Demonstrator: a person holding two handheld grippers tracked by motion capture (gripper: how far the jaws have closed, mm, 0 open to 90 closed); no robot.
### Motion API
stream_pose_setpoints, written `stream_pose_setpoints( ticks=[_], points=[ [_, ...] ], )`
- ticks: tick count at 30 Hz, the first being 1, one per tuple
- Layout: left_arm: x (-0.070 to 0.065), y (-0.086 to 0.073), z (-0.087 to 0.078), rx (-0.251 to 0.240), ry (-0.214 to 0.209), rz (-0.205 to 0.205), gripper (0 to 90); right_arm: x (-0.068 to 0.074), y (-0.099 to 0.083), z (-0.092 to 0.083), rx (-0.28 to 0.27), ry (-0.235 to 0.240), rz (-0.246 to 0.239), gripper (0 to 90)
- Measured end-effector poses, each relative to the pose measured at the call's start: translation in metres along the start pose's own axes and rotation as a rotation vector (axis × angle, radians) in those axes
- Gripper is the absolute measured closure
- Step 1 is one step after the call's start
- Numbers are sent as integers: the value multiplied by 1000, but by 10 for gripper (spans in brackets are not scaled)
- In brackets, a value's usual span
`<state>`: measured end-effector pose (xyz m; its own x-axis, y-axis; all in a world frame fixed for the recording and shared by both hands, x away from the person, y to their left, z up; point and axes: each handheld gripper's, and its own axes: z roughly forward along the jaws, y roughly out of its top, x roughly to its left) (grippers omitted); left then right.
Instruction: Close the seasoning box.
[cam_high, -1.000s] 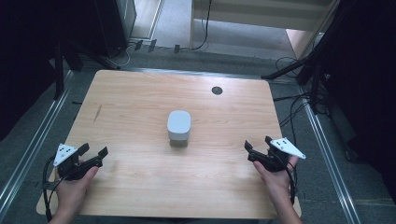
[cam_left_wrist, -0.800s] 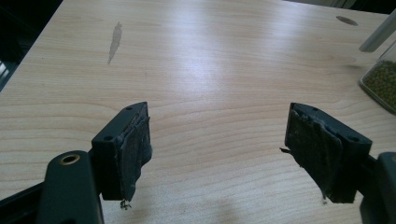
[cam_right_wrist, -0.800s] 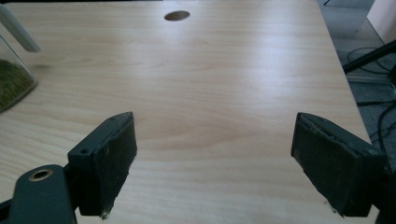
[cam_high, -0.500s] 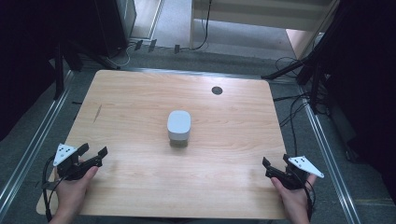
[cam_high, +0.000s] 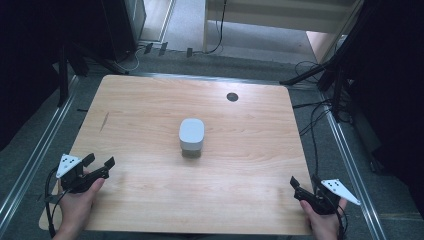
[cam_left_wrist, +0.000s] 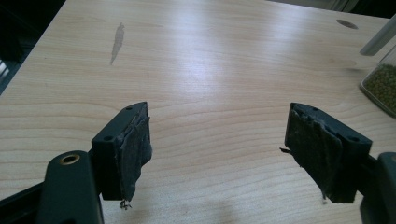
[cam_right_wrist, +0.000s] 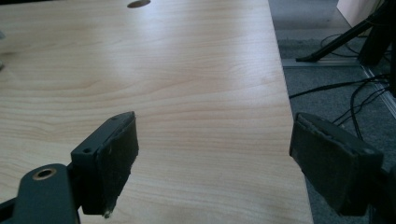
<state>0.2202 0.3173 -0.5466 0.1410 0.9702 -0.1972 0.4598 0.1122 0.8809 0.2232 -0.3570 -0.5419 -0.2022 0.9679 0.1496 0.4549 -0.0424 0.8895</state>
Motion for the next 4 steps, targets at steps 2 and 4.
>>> stream_pose_setpoints(
  ticks=[2, 4],
  points=[
    [0, 0, 0, -2, 0, 3, 227, -3, -1, 0, -5, 11, 24, 164],
    [0, 0, 1, -5, 2, 3, 227, -3, -1, 0, -7, 9, 29, 168]
  ],
)
